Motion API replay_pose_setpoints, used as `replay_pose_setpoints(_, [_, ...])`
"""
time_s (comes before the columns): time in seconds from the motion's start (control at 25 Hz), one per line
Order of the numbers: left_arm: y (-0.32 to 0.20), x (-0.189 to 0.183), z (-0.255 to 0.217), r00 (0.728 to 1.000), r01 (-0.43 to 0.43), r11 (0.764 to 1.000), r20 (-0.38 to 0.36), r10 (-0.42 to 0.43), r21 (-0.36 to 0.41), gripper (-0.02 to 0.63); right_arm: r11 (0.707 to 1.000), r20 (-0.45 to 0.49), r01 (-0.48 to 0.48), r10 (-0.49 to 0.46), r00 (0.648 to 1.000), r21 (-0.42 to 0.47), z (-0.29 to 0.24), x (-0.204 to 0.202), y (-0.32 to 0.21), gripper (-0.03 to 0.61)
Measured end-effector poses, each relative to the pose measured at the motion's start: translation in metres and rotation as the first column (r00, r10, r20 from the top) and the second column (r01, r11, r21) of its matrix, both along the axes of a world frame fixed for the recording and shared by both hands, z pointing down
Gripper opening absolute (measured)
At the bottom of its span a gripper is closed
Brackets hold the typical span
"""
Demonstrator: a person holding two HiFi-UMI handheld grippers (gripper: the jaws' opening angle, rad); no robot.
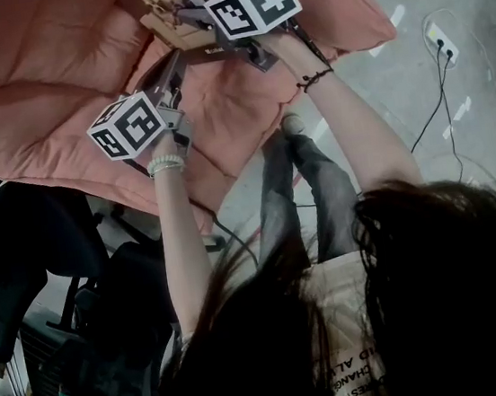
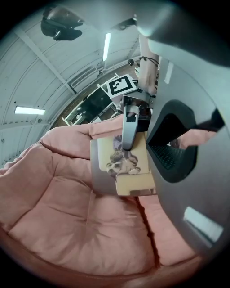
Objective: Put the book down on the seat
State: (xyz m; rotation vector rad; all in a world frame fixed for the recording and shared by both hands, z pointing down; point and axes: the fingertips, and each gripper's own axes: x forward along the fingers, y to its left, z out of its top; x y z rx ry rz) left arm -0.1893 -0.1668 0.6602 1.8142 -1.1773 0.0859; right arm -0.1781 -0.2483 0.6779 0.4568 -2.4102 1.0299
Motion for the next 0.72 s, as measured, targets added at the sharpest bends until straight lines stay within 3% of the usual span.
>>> replay_pose_setpoints(0.72, [0.008,0.004,0.002,1.000,-0.001,1.000,-0.015,0.000,-0.015,-0.009,0.989,-0.138,-0.136,0.142,0.980,0.054,0.011,0.031,-0.017,0.213])
